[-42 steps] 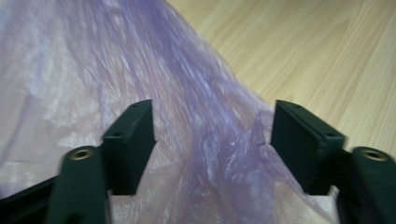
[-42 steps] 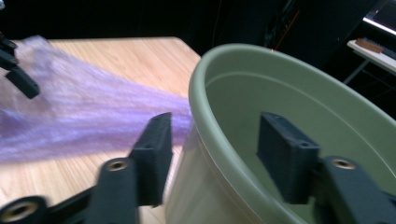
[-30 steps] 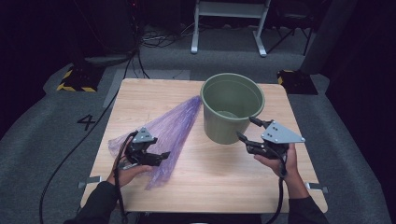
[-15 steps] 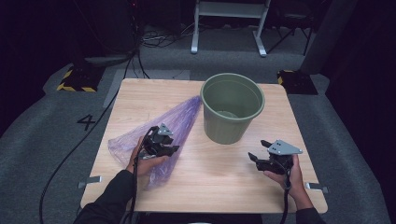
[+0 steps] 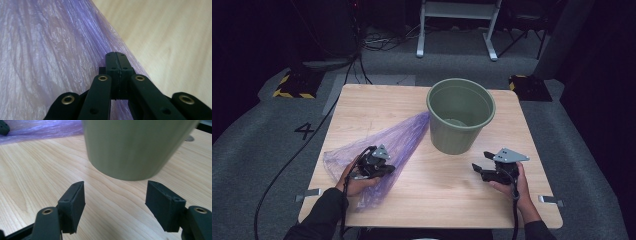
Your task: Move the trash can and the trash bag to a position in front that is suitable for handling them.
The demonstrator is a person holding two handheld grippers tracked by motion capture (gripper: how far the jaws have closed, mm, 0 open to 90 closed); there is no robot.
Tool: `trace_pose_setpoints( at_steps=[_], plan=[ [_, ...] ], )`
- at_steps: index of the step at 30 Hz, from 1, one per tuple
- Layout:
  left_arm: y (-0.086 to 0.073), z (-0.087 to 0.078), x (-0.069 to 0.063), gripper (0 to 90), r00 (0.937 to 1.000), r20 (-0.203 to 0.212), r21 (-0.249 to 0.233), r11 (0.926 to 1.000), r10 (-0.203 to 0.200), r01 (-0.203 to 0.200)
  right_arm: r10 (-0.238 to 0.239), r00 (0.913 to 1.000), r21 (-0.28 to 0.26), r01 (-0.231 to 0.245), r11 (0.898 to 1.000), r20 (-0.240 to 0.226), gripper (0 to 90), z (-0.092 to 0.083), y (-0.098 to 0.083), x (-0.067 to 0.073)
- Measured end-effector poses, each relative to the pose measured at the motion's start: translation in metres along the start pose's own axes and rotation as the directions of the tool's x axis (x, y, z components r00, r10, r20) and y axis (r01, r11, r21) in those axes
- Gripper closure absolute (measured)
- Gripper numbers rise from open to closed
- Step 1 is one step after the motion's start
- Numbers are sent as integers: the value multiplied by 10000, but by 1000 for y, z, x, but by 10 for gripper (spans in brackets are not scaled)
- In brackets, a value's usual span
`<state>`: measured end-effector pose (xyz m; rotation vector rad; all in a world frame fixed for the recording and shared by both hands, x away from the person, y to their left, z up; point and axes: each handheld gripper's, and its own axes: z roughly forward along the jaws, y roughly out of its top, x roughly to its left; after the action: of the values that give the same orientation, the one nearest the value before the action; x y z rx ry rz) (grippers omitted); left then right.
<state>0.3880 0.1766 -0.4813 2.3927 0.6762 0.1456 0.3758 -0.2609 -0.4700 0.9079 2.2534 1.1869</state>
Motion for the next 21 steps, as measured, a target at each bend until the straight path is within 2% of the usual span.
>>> trace_pose_setpoints(
  at_steps=[3,6,13,15,16,17,18,19,21],
  plan=[
    [-8,-3,-5,897,9994,177,199,9993,304,-307,-179,9998,45,179,9998,-70,318,3,3,5],
    [-14,-7,-7,898,9993,318,162,9997,177,-182,-289,9995,32,289,9996,-118,317,6,7,9],
    [-23,-12,-18,898,9969,658,118,9990,428,-437,-789,9960,-116,785,9968,-420,316,18,20,28],
    [-24,-13,-21,888,9967,608,148,9984,534,-544,-910,9941,-125,904,9958,-587,317,23,24,35],
    [-24,-14,-22,824,9972,427,185,9979,614,-622,-1018,9925,-94,1014,9948,-678,317,26,26,38],
    [-22,-16,-23,685,9989,31,184,9988,460,-461,-1171,9899,-33,1172,9931,-799,316,30,29,43],
    [-21,-17,-23,574,9993,-107,166,9992,364,-362,-1380,9867,77,1391,9902,-855,314,33,31,48],
    [-19,-22,-23,524,9993,-275,-64,9996,255,-257,-1478,9850,120,1494,9887,-894,313,35,33,51],
    [-16,-32,-25,360,9993,-311,-559,9982,192,-209,-1629,9801,113,1652,9862,-1133,314,39,35,58]
  ],
)
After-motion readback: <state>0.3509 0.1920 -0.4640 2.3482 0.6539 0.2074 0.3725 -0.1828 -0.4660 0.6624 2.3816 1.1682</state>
